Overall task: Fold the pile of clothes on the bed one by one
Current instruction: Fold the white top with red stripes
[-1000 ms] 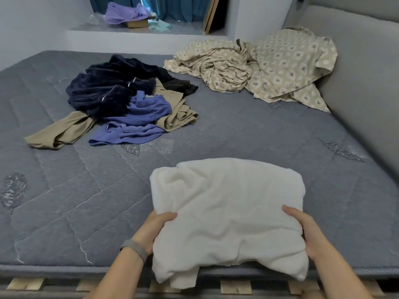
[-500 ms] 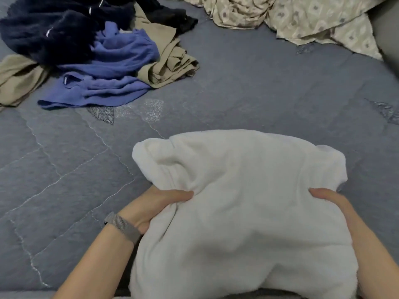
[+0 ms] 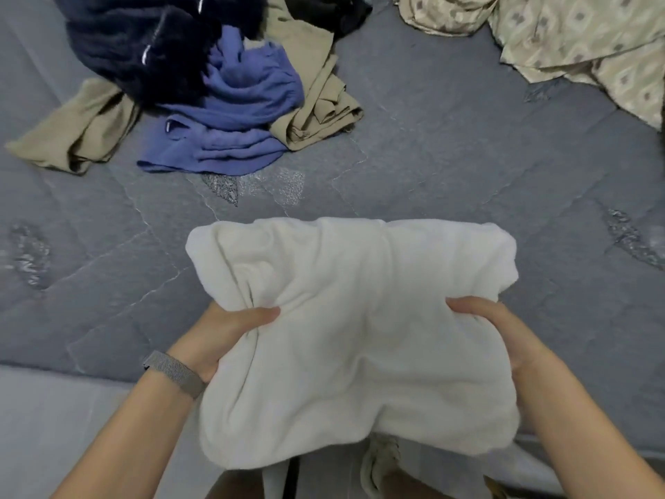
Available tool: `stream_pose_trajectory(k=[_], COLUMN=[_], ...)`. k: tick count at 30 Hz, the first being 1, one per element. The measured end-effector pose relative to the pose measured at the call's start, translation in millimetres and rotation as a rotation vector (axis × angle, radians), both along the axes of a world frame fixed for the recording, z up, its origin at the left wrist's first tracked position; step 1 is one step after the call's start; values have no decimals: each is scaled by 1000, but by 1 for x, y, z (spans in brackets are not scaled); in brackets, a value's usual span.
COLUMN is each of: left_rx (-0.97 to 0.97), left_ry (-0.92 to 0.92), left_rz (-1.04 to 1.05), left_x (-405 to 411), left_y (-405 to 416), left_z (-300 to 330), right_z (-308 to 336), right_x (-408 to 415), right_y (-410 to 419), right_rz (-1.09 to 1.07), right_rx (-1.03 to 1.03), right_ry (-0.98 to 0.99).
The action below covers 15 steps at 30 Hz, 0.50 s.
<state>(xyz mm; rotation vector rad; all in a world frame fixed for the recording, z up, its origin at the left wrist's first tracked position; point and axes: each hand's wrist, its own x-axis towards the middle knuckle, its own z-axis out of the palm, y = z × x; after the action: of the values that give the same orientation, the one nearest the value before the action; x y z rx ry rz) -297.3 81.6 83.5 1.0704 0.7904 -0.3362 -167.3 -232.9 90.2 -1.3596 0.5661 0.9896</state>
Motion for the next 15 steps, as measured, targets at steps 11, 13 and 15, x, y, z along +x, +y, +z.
stream_pose_trajectory(k=[11, 13, 15], left_rx=[145, 139, 129], left_ry=[15, 14, -7], left_rz=[490, 564, 644], left_x=[-173, -211, -251], left_y=[113, 140, 166], left_z=[229, 254, 274], right_z=[223, 250, 273], right_x=[-44, -65, -89], right_y=[215, 267, 319], right_rz=[441, 545, 619], right_rx=[59, 71, 107], right_ry=[-115, -142, -148])
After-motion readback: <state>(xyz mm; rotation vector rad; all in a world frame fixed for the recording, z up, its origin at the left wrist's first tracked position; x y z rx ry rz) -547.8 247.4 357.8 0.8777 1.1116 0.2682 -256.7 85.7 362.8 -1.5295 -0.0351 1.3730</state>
